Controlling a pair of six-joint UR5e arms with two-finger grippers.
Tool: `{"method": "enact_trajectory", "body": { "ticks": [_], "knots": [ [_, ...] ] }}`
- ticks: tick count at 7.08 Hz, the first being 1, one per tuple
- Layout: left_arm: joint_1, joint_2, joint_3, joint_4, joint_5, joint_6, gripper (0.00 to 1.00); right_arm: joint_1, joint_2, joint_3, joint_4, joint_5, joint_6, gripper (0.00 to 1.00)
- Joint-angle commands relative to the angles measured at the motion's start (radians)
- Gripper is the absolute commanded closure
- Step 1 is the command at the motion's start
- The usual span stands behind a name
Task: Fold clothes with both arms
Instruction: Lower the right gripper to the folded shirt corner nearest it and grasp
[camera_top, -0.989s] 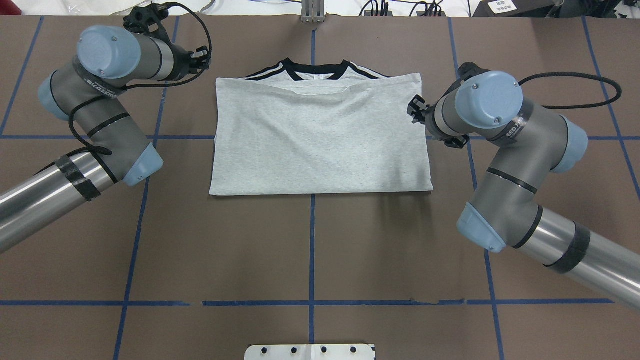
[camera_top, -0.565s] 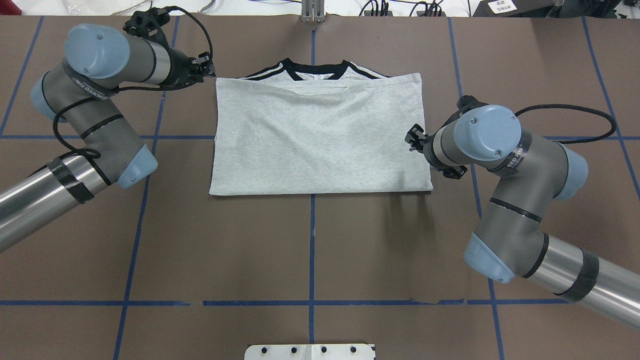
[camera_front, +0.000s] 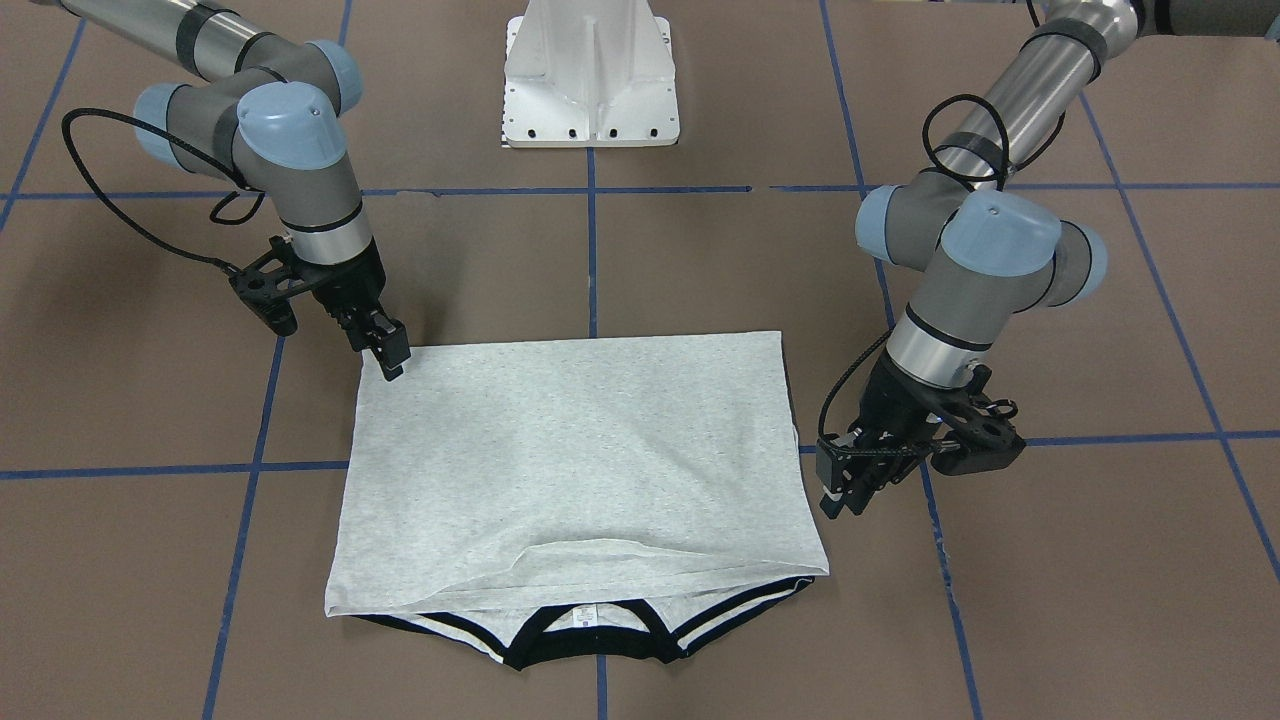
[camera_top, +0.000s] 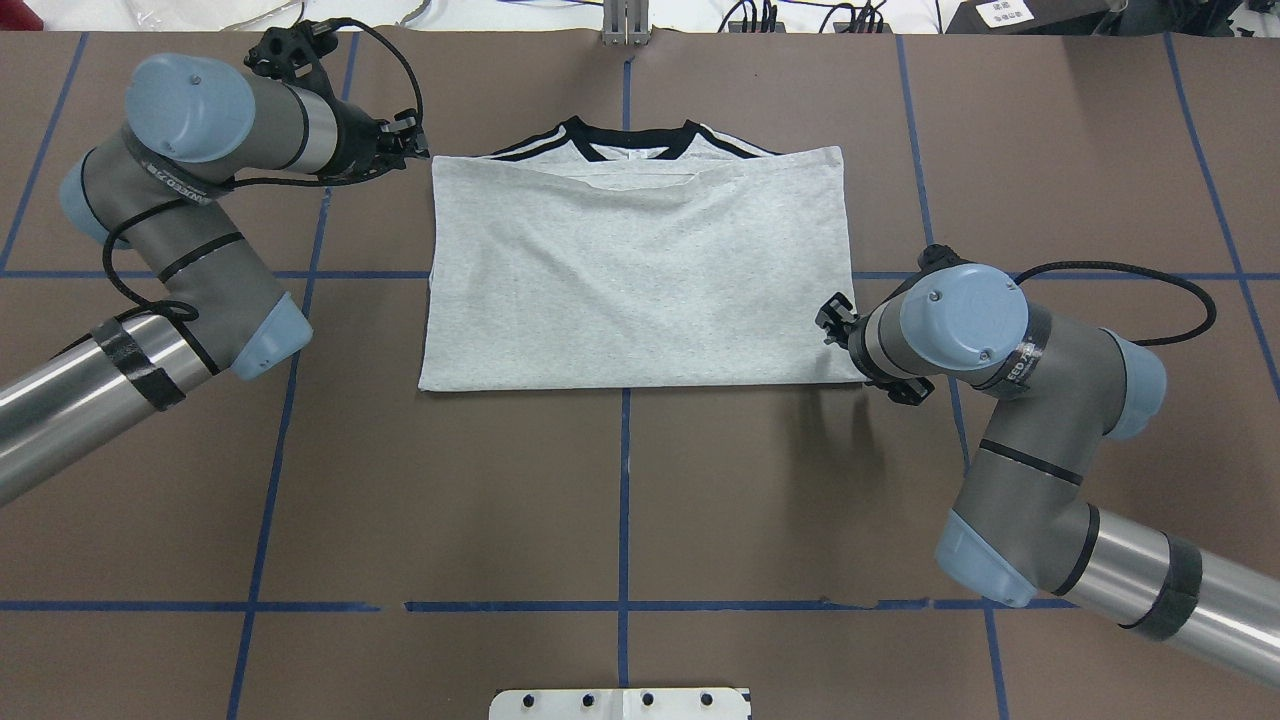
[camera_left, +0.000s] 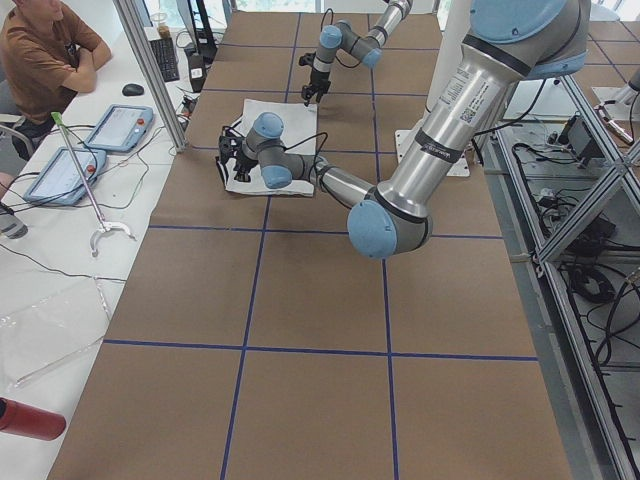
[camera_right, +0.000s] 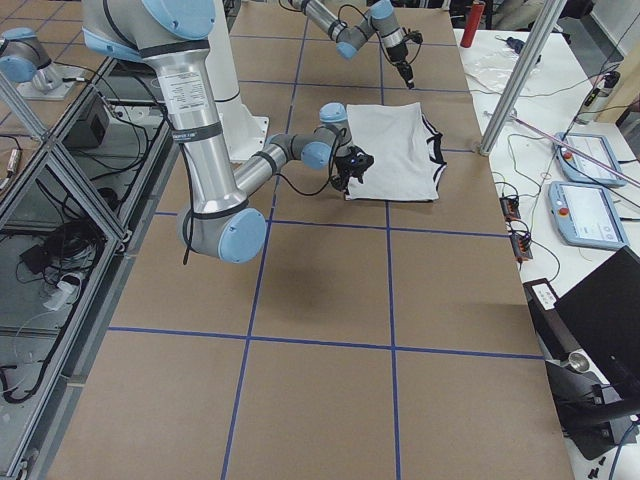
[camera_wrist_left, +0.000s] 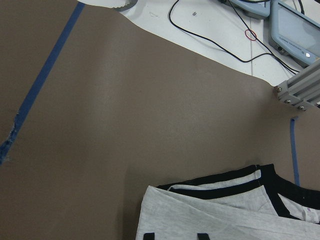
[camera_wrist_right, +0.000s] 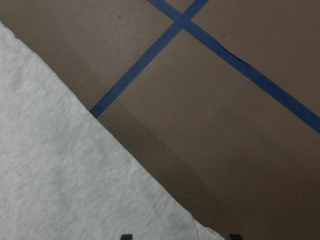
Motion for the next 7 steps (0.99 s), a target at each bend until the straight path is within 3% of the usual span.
{"method": "enact_trajectory", "body": {
  "ticks": [1,3,4,5,6,7],
  "knots": [
    [0.0,0.0,0.0,0.0,0.0,0.001,0.6,-0.004,-0.021,-0.003,0.0,0.002,0.004,0.3],
    [0.0,0.0,0.0,0.0,0.0,0.0,0.6,-0.01,-0.027,-0.003,-0.001,0.004,0.005,0.32],
    [0.0,0.0,-0.002,0.0,0.0,-0.003,0.6,-0.015,-0.026,-0.002,-0.001,0.004,0.04,0.51],
    [-0.001,0.0,-0.002,0.0,0.0,-0.002,0.6,-0.018,-0.018,-0.003,-0.001,0.004,0.08,0.84],
    [-0.001,0.0,-0.002,0.0,0.0,-0.003,0.6,-0.018,-0.017,0.0,-0.001,0.007,0.08,1.0],
    [-0.001,0.002,-0.002,0.0,0.002,-0.003,0.6,-0.018,-0.012,0.003,-0.001,0.009,0.079,1.0]
  ]
}}
